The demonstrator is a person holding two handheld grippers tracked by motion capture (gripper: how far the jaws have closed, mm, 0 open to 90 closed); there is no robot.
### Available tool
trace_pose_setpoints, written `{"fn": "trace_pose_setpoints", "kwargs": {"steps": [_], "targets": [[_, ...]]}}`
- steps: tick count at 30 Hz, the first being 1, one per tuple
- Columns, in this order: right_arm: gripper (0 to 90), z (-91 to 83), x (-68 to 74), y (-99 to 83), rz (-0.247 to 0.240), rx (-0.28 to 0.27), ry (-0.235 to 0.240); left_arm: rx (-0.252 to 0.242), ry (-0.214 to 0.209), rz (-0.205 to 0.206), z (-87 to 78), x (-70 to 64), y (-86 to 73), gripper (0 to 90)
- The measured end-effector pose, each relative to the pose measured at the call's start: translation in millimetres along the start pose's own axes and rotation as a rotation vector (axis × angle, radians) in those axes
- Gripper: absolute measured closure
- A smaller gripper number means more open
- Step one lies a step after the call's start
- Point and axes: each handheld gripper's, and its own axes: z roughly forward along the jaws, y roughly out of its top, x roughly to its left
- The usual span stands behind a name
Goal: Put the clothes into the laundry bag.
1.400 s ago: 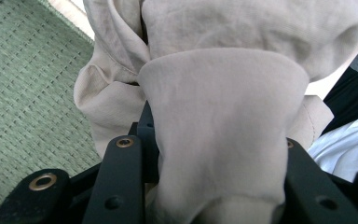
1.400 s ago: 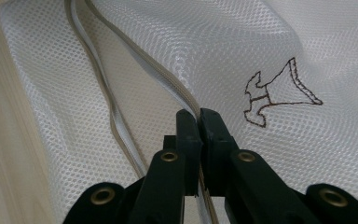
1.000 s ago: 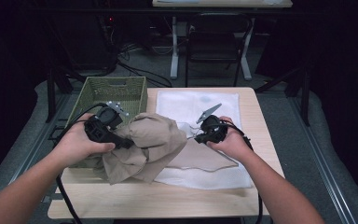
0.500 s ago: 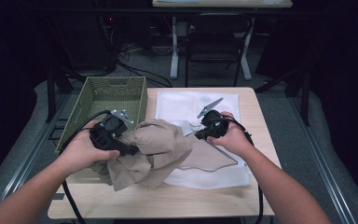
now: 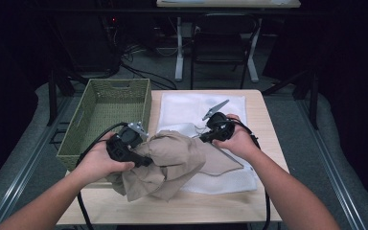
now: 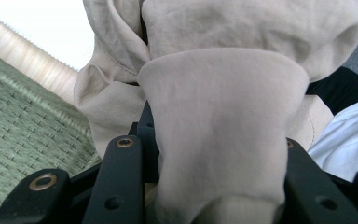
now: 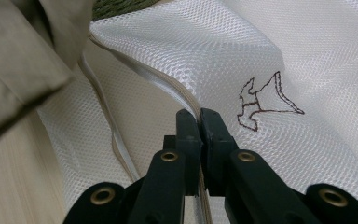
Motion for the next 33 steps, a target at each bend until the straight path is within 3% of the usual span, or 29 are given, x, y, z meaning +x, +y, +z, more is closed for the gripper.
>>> {"fn": "trace_pose_setpoints", "kwargs": {"steps": [7,14,33], "targets": [[87.4,-0.2,1.9,1.1,0.009,-0.007,0.004,0.014,-0.019,0.029,17.8,-6.6,3.8,63.4],[87.4,0.3,3.7,2.5,0.006,-0.015,0.006,0.006,-0.042,0.030,36.9,-10.5,7.0,63.4],[87.4,2.0,6.1,5.4,-0.001,-0.028,0.002,0.003,-0.047,0.080,67.9,-25.8,20.1,63.4]]}}
